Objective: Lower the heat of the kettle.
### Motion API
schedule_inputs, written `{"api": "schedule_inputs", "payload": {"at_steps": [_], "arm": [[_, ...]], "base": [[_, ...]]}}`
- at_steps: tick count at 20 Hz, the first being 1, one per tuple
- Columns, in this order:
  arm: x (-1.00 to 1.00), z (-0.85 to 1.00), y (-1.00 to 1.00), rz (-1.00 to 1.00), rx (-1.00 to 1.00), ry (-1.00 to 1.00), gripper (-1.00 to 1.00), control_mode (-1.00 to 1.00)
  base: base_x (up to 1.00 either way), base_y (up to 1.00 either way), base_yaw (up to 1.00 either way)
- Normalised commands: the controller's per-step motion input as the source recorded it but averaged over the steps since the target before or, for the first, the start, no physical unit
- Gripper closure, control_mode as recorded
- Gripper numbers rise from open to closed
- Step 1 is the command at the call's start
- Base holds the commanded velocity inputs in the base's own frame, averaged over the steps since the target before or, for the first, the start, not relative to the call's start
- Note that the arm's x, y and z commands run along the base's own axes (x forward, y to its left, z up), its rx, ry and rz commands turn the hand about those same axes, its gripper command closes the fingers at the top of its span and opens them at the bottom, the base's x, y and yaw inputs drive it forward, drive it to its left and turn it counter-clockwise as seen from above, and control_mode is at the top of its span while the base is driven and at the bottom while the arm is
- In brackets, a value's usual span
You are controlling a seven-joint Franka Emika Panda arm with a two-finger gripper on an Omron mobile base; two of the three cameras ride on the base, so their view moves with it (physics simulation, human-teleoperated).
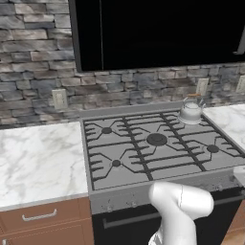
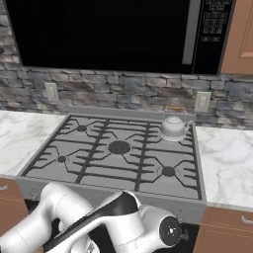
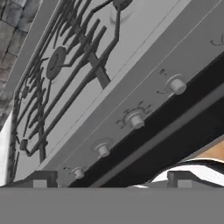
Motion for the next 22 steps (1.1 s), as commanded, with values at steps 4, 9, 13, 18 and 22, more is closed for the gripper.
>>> {"api": "schedule_inputs", "payload": {"at_steps": [4, 9, 13, 18, 22], "arm": [[0.0, -0.38, -0.12, -0.01, 0.13, -0.03, -1.0, -1.0], [0.05, -0.32, -0.1, 0.0, 0.19, -0.08, -1.0, -1.0], [0.17, -0.25, -0.2, 0.0, 0.27, -0.16, -1.0, -1.0], [0.24, -0.13, -0.21, 0.0, 0.25, -0.16, -1.0, -1.0], [0.27, -0.1, -0.2, 0.0, 0.1, -0.05, -1.0, -1.0]], "base": [[0.0, 0.0, 0.0], [0.0, 0.0, 0.0], [0.0, 0.0, 0.0], [0.0, 0.0, 0.0], [0.0, 0.0, 0.0]]}}
